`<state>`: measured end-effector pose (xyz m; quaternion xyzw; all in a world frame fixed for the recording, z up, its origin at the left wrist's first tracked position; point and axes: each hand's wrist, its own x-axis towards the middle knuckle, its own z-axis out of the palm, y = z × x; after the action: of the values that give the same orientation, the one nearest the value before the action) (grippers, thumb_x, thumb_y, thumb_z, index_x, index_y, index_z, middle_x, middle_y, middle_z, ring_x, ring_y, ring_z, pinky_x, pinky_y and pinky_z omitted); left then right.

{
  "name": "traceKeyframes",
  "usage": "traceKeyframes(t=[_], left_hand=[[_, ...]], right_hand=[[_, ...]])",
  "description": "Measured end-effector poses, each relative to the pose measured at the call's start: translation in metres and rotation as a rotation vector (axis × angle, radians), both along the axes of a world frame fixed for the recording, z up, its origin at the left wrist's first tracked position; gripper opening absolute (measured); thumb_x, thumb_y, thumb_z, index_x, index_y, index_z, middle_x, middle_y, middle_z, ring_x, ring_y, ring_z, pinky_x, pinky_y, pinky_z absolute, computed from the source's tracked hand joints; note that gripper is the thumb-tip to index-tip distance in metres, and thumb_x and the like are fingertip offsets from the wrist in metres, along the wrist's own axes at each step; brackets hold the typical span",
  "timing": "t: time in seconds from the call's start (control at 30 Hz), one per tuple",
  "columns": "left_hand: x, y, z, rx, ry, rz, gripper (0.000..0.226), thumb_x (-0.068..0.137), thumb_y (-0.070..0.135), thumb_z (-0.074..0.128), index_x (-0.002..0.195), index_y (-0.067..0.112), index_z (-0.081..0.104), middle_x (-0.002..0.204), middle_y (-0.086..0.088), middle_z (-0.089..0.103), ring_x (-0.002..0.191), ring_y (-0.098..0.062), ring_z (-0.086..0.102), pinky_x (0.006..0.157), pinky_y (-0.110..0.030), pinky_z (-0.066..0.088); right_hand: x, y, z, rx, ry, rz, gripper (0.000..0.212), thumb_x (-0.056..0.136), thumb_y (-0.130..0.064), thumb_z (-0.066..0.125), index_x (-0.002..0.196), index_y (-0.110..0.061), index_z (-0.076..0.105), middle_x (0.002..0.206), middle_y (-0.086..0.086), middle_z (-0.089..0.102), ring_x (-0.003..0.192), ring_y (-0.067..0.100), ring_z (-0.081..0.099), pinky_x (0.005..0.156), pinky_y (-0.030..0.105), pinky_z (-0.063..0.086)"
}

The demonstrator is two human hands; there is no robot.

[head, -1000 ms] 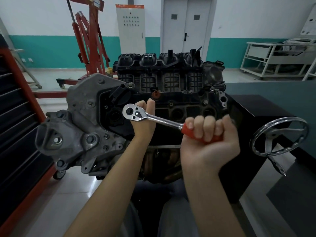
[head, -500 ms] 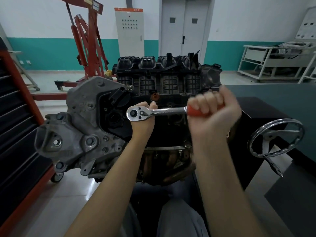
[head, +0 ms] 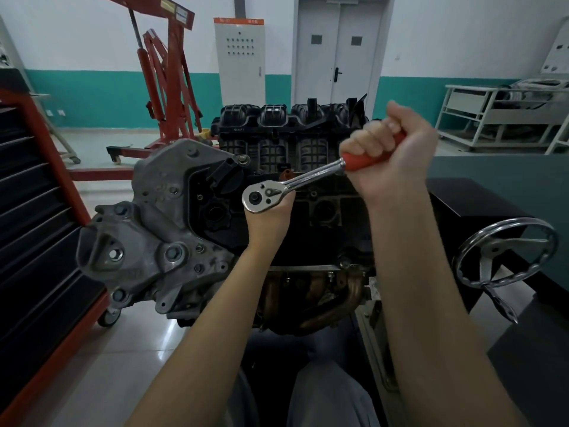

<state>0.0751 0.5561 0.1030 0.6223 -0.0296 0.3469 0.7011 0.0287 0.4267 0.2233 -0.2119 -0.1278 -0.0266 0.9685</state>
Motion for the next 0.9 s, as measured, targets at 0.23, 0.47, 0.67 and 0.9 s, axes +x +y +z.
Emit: traceKeyframes(t=[0.23,0.47,0.67,0.9], left_hand=[[0.000,0.004,-0.001,-0.029,0.058,0.045,0.044,0.087,0.008,0.066,0.057,0.022,0.036,0.050,0.019,0.040,0.046,0.001,0.039,0.046,-0.008,0.034],[0.000,0.001,0.007,0.060,0.045,0.059,0.052,0.086,-0.003,0.063,0.056,0.019,0.025,0.038,0.016,0.029,0.038,-0.001,0.029,0.046,-0.008,0.028],[-0.004,0.005,0.003,-0.012,0.120,0.024,0.033,0.088,0.019,0.065,0.063,0.031,0.047,0.063,0.018,0.049,0.049,0.005,0.052,0.049,-0.003,0.039],[-0.003,0.006,0.000,0.046,0.136,-0.014,0.025,0.089,0.016,0.063,0.066,0.023,0.058,0.065,0.018,0.058,0.056,0.002,0.050,0.054,-0.011,0.044]], right_hand=[[-0.031,0.011,-0.039,0.140,-0.019,-0.151,0.042,0.091,-0.014,0.042,0.051,-0.021,0.035,0.042,-0.007,0.028,0.039,0.010,0.024,0.045,0.020,0.029],[-0.053,0.014,-0.063,0.256,-0.001,-0.197,0.045,0.093,-0.017,0.037,0.049,-0.020,0.034,0.042,-0.005,0.026,0.039,0.012,0.027,0.047,0.023,0.038],[-0.004,-0.002,-0.006,-0.048,-0.033,0.017,0.039,0.090,-0.012,0.041,0.052,-0.018,0.034,0.040,-0.005,0.027,0.037,0.011,0.024,0.044,0.019,0.033],[-0.009,-0.001,-0.022,0.047,-0.027,0.004,0.038,0.086,-0.013,0.046,0.051,-0.018,0.034,0.041,-0.006,0.027,0.038,0.009,0.022,0.044,0.018,0.026]])
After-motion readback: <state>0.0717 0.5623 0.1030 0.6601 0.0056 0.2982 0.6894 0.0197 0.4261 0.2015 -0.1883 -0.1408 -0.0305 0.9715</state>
